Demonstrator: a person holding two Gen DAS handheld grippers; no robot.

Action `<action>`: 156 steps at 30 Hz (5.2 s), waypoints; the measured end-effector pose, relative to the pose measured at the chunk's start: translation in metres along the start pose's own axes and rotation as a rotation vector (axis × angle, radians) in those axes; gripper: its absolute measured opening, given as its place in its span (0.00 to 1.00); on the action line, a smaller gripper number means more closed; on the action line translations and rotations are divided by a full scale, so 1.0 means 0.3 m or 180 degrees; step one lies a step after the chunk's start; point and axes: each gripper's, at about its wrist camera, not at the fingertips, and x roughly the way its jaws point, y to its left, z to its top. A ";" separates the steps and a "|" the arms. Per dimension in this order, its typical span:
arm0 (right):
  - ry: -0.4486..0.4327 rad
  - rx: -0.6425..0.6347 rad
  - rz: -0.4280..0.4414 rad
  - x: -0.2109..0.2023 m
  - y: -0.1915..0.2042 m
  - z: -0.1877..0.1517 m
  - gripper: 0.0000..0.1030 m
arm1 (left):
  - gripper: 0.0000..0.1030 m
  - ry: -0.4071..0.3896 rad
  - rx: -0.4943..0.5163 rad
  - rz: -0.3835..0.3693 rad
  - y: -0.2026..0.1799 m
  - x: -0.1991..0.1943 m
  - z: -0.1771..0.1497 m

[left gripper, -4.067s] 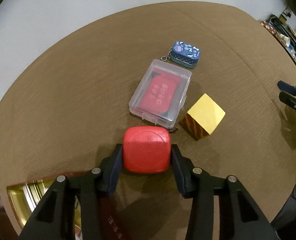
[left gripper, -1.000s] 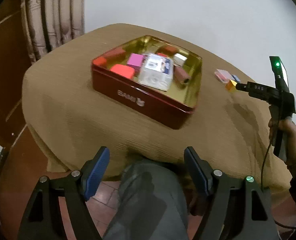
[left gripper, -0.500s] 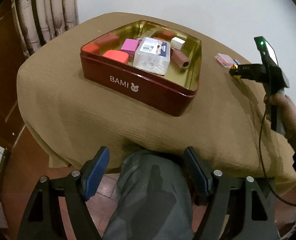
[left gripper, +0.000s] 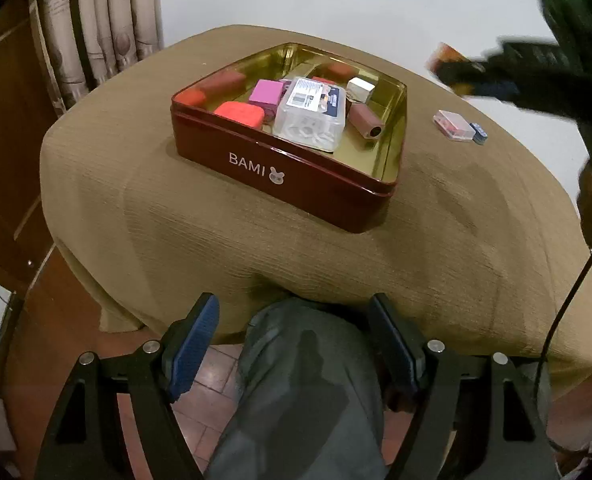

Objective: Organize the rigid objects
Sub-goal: 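Carry the yellow cube into the gold tin and open the right tool, then grasp the clear box with red card using the left tool, then lower the clear red-card box into the gold tin and open the left tool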

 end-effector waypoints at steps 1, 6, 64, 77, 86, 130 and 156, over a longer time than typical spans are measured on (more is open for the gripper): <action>0.0061 -0.0107 0.0021 0.027 0.036 0.015 0.29 | 0.71 0.0005 0.0013 -0.0003 -0.002 -0.001 -0.001; 0.0401 -0.0461 -0.0017 0.193 0.138 0.042 0.29 | 0.71 -0.0004 0.0033 -0.0026 -0.013 -0.006 -0.002; -0.0534 0.1635 -0.2376 -0.201 -0.858 -0.591 0.58 | 0.72 -0.0392 0.1145 -0.0140 -0.362 -0.095 0.025; -0.0844 0.1948 -0.1717 -0.276 -0.942 -0.679 0.58 | 0.88 -0.0244 0.2726 -0.0660 -0.810 0.134 0.526; -0.1060 0.1919 -0.1468 -0.356 -0.890 -0.698 0.59 | 0.88 0.0317 0.3147 -0.0640 -0.950 0.438 0.646; -0.0826 0.1952 -0.1492 -0.397 -0.901 -0.678 0.62 | 0.49 0.0876 0.1663 -0.0127 -0.142 0.129 0.460; -0.0736 0.1897 -0.1573 -0.316 -0.877 -0.647 0.65 | 0.64 0.0830 0.2321 -0.0482 -0.109 0.143 0.436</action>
